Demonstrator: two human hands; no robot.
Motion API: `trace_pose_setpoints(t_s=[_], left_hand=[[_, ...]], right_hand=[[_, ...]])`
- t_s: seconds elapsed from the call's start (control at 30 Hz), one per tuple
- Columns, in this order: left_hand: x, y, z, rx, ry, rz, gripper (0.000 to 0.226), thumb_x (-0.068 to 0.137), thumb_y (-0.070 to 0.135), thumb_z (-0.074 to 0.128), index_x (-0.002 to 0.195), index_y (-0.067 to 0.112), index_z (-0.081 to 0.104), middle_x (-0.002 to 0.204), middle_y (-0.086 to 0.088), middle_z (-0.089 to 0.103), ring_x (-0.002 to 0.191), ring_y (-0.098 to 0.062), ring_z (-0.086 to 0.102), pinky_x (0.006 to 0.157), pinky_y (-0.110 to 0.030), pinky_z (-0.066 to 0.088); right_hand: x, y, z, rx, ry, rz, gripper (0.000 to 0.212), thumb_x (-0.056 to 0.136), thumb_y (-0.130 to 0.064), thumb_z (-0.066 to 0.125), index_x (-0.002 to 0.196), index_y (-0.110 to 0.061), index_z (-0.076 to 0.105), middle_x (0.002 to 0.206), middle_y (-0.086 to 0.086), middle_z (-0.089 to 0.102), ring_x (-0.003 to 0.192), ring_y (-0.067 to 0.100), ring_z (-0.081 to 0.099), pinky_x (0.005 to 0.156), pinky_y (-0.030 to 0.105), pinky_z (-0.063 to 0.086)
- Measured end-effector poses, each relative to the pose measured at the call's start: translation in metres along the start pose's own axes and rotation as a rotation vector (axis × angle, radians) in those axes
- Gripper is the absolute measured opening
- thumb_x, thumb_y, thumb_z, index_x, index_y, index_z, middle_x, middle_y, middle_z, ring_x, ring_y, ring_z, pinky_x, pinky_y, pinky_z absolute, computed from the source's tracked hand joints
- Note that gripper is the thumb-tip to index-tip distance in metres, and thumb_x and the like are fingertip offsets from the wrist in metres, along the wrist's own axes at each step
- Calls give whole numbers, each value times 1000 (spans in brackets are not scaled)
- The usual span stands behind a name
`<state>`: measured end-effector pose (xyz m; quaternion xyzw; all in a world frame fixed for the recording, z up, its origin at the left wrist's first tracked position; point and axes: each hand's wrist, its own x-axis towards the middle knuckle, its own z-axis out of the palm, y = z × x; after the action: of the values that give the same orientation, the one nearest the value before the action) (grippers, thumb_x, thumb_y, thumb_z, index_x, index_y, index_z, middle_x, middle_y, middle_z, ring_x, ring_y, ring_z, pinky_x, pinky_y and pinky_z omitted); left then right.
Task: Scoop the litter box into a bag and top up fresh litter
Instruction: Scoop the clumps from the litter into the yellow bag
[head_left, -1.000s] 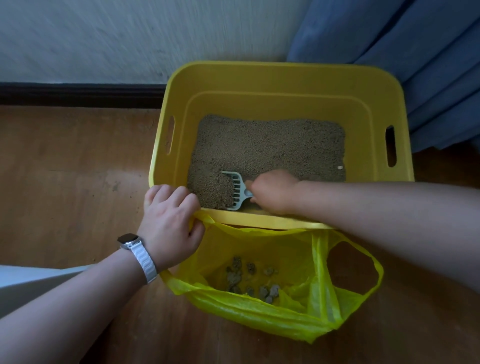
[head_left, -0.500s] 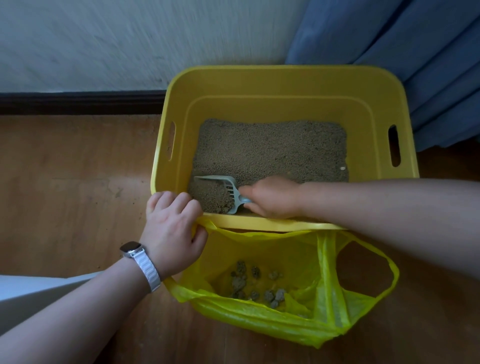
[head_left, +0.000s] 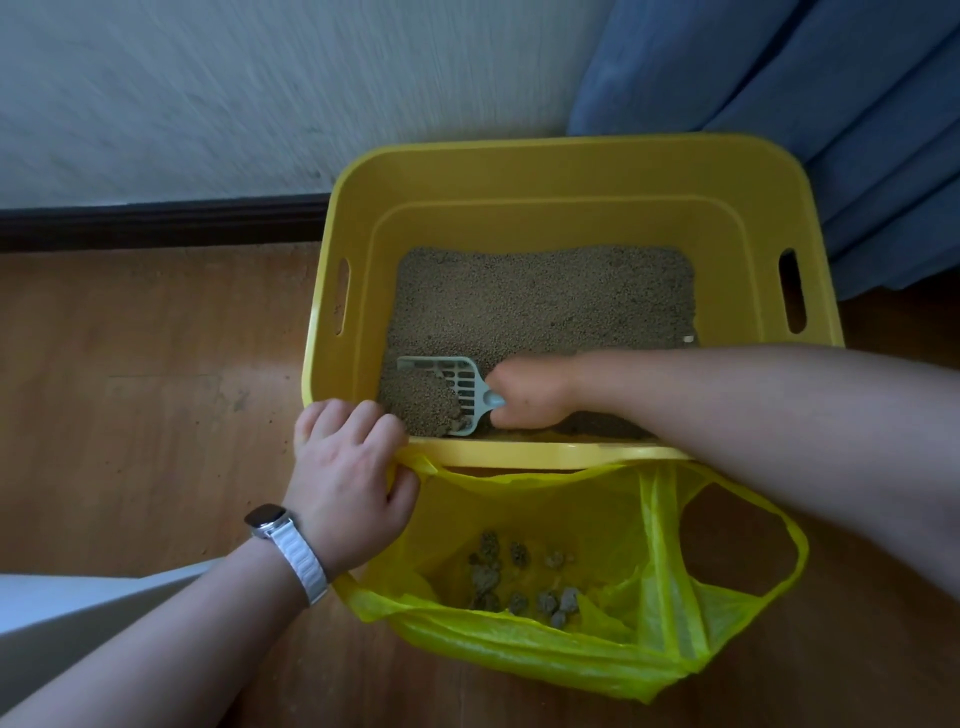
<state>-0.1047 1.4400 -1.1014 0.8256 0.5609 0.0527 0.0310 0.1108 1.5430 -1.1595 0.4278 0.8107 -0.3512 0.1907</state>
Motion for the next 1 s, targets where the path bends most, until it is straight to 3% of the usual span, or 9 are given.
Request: trace_pose_setpoints(t_s=[0.13,0.3,0.73,0.83,1.0], left_hand=[[0,0,1,1,24,1,15,69,27,58,72,13,57,71,-2,48,73,-27,44,81,-43,35],[1,1,0,-1,22,-2,13,67,25,60,73,13,57,71,-2,48,74,-27,43,83,-43,34],[0,0,1,4,-1,-23,16,69,28,56,74,13,57,73,-2,50,73,-28,45,83,-43,35],[0,-1,1,9,12,-18,15,67,26,59,73,13,58,72,-2,50,73,-28,45,82,-42,35],[-1,0,3,9,12,-14,15,68,26,60,74,13,58,72,-2,50,72,-28,46,82,-42,35]], right_hand=[[3,2,9,207,-5,23,27,91,-28,56,68,-15,49,63,0,51,54,15,46,46,26,31],[5,-2,24,328,14,80,29,91,-29,55,66,-16,48,60,-1,49,54,15,46,47,25,31],[12,-3,-9,-188,121,-13,22,94,-37,46,90,-16,51,81,1,51,76,25,54,60,31,39],[13,-2,-11,-205,104,-23,23,94,-37,46,92,-16,53,81,1,53,76,25,56,58,31,39],[12,4,-4,-37,65,-9,23,93,-35,51,87,-12,54,72,1,51,64,23,51,53,29,37]])
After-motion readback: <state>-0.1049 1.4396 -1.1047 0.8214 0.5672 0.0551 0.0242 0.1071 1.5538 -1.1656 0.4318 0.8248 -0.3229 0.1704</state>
